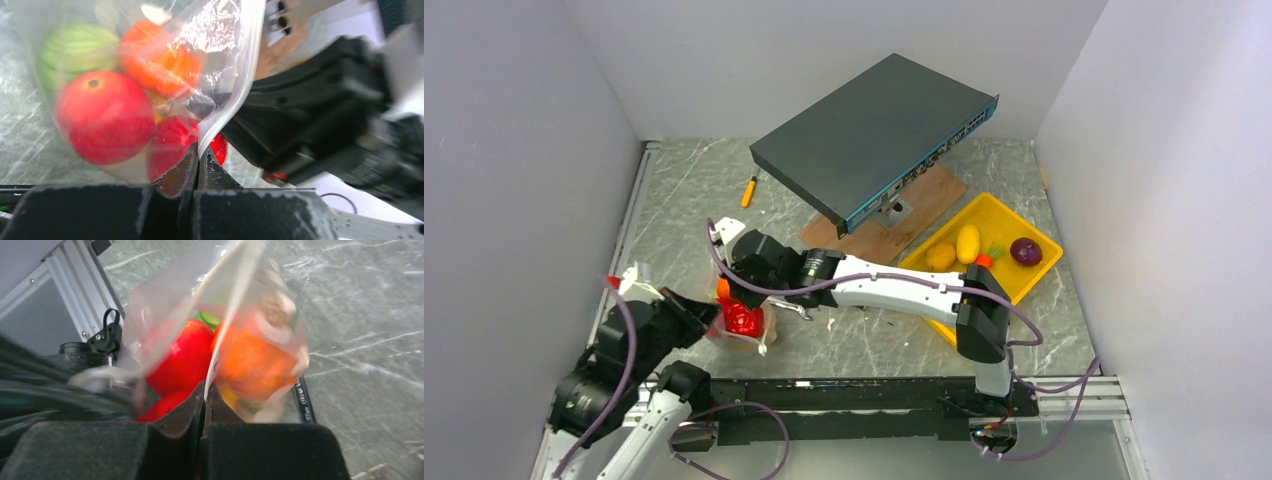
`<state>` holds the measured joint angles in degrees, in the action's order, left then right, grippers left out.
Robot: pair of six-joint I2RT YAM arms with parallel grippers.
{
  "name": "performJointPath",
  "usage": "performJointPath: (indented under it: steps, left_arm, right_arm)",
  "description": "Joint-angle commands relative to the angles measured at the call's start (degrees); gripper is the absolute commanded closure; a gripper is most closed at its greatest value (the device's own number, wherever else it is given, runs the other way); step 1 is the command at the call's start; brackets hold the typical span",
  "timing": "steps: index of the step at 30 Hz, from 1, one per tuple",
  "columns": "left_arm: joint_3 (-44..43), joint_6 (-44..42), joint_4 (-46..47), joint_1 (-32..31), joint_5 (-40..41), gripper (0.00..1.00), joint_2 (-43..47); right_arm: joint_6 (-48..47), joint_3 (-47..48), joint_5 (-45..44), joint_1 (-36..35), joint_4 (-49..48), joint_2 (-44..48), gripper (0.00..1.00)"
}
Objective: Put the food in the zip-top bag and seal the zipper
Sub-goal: Adjust the zipper food storage bag at the center of the board.
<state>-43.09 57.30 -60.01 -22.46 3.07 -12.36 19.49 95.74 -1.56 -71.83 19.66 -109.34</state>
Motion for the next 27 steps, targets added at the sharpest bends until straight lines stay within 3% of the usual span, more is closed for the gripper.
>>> performJointPath:
  steps: [1, 3, 6, 14, 17, 23, 27]
  left_arm:
    - [-13.66, -0.39, 1.82, 0.09, 3.32, 1.0, -2.26]
    - [-15.74, -0.23, -2.43, 0.09, 7.76, 1.0, -2.02]
    - [-11.99, 3.27, -6.62, 0.12, 11.36, 1.0, 1.32]
    - [0.8, 10.8, -7.31, 0.11, 9.66, 1.0, 11.97]
    - [-0.1, 10.71, -4.05, 0.05, 9.11, 1.0, 12.01]
    - [-13.34, 5.77, -4.17, 0.07, 7.55, 1.0, 1.82]
    - [-6.7, 6.94, -5.99, 0.0, 6.06, 1.0, 2.23]
  right_arm:
    - [-3.42, 8.33, -0.53, -0.17, 1.86, 3.62, 1.0]
    - [-3.1, 10.84, 0.07, -0.12, 4.22, 4.01, 1.0]
    - [-1.76, 13.45, 1.2, -0.06, 7.06, 4.66, 1.0]
    - [-1.4, 11.05, 3.44, 0.97, 5.15, 1.04, 1.0]
    - [-2.77, 17.22, 1.63, 0.84, 9.9, -1.81, 1.0]
    - [-2.59, 23.38, 4.53, 0.46, 11.45, 0.39, 1.0]
    - [-1.86, 17.45, 6.32, 0.51, 7.74, 2.14, 1.0]
